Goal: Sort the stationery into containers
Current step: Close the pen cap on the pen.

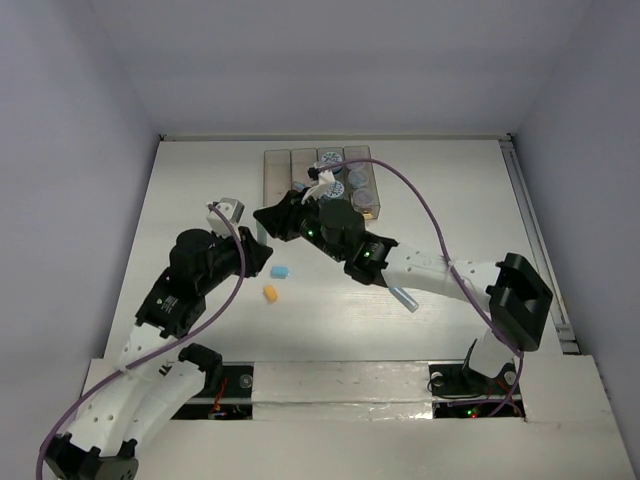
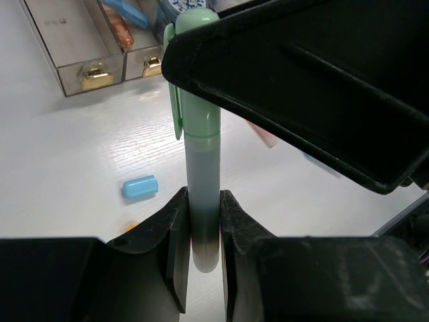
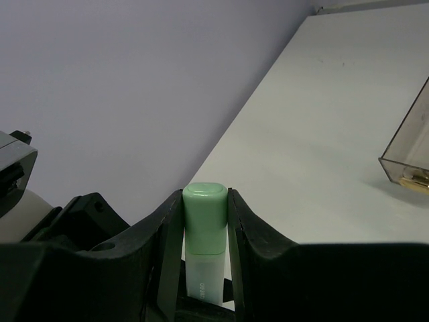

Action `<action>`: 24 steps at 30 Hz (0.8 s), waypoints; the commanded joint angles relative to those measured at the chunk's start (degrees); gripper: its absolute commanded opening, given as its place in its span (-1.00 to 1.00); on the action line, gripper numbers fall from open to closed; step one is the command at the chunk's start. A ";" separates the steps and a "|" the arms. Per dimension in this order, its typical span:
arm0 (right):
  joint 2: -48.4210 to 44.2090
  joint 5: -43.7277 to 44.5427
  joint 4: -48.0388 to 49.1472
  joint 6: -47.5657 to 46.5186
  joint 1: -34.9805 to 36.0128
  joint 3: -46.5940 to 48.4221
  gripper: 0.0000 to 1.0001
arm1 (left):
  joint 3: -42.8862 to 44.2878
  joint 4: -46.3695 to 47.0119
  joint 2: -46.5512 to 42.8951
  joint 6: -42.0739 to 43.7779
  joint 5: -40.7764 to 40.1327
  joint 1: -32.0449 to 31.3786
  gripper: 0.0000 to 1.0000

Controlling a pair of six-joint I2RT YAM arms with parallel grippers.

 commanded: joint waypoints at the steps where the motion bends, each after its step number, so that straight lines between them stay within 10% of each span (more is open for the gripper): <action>1: -1.79 -3.61 -5.91 -1.16 2.50 -4.33 -1.00 | 6.11 10.89 0.73 0.76 -5.31 0.90 -1.00; 24: -2.41 -7.65 -1.87 3.23 6.45 -15.93 -1.00 | 13.06 12.47 3.46 1.82 -10.05 0.90 -1.00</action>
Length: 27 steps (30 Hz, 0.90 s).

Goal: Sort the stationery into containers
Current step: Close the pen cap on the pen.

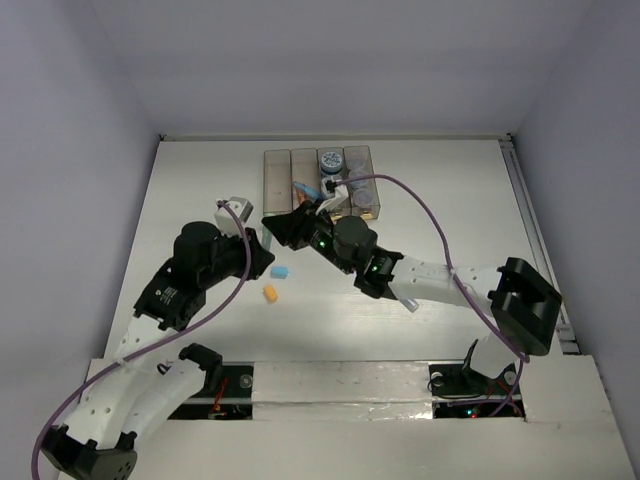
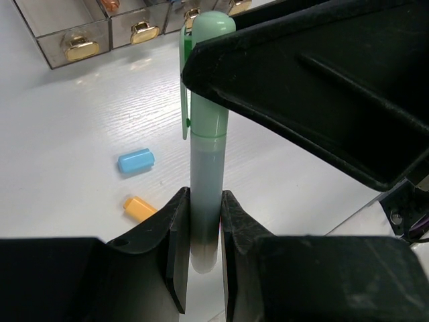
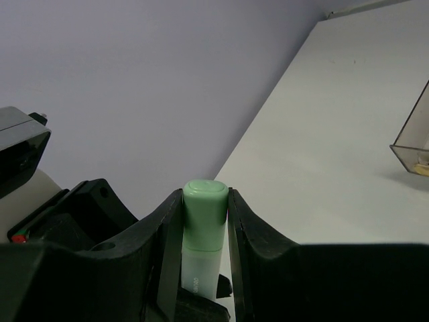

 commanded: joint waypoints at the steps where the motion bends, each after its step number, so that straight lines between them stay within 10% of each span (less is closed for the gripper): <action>1: 0.48 -8.83 -13.63 -1.86 5.98 -4.87 -1.00 | 7.09 21.37 -0.30 -1.01 -11.84 1.99 -1.00; 27: -1.74 -11.98 -13.72 1.04 12.65 -9.01 -1.00 | 7.44 22.60 2.33 -2.67 -11.06 7.26 -1.00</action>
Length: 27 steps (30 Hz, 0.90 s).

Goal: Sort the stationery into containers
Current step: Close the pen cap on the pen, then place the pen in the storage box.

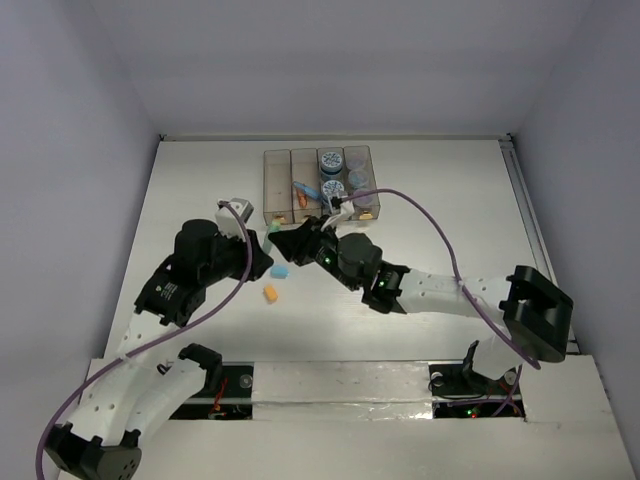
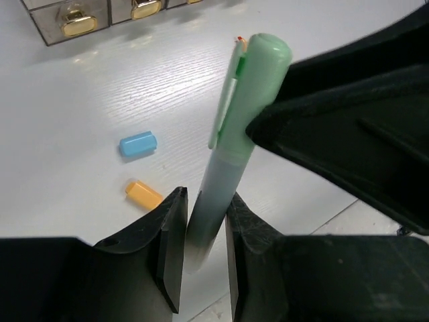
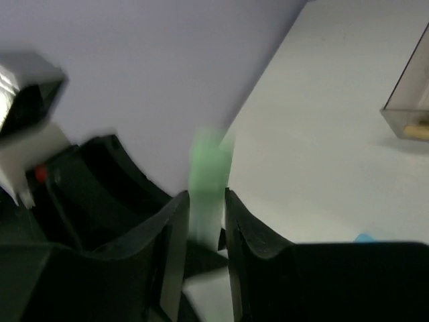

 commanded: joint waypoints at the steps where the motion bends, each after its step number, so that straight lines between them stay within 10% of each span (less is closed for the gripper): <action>1: 3.65 -17.59 -13.26 0.13 8.86 -2.03 -1.00 | 6.83 26.16 0.74 -4.53 -13.04 5.69 -1.00; 20: -3.72 -8.54 -16.86 -3.04 5.61 -5.01 -0.98 | 5.25 27.31 -1.63 -4.71 -10.05 5.69 -1.00; 27: -14.87 -15.20 -15.46 -6.29 -5.02 -7.83 0.48 | 1.92 27.48 -3.74 -5.06 -5.75 5.69 -1.00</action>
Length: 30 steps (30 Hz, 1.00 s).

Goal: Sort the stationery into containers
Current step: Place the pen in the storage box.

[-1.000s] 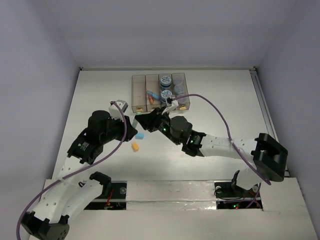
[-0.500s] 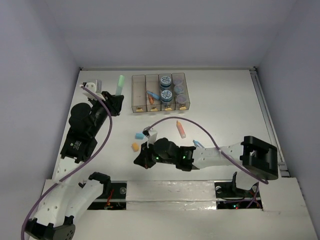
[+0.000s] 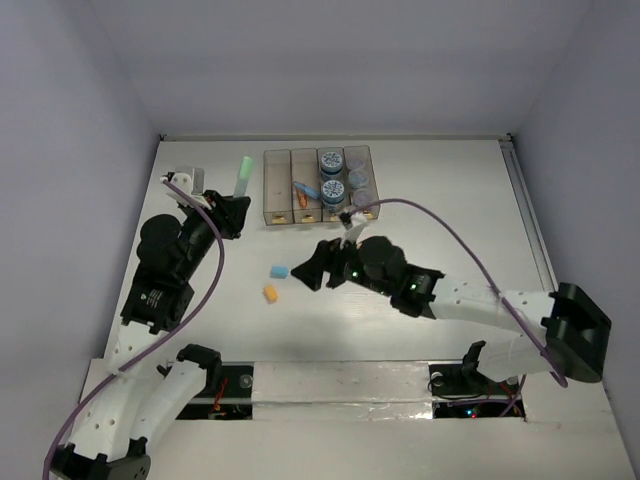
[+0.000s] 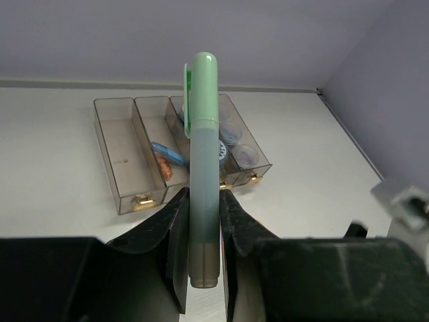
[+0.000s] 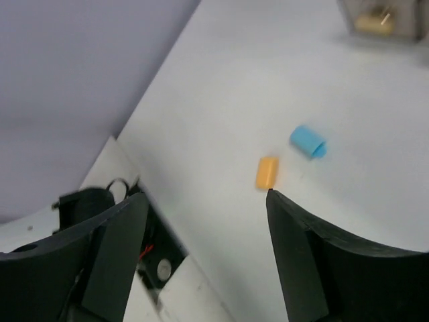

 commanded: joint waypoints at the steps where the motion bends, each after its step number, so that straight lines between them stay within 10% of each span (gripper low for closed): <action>1: -6.27 -4.18 2.89 -3.92 -5.22 0.67 0.57 | -1.96 3.51 -1.49 -1.10 3.89 0.01 -1.00; 11: -3.13 -10.59 6.14 -8.07 -7.79 13.49 0.98 | -8.11 5.61 -5.70 -2.86 10.66 0.01 -1.00; 30: 10.15 -21.14 13.52 0.98 -11.30 23.87 0.99 | -11.54 7.72 -9.75 -3.13 15.59 -0.51 -1.00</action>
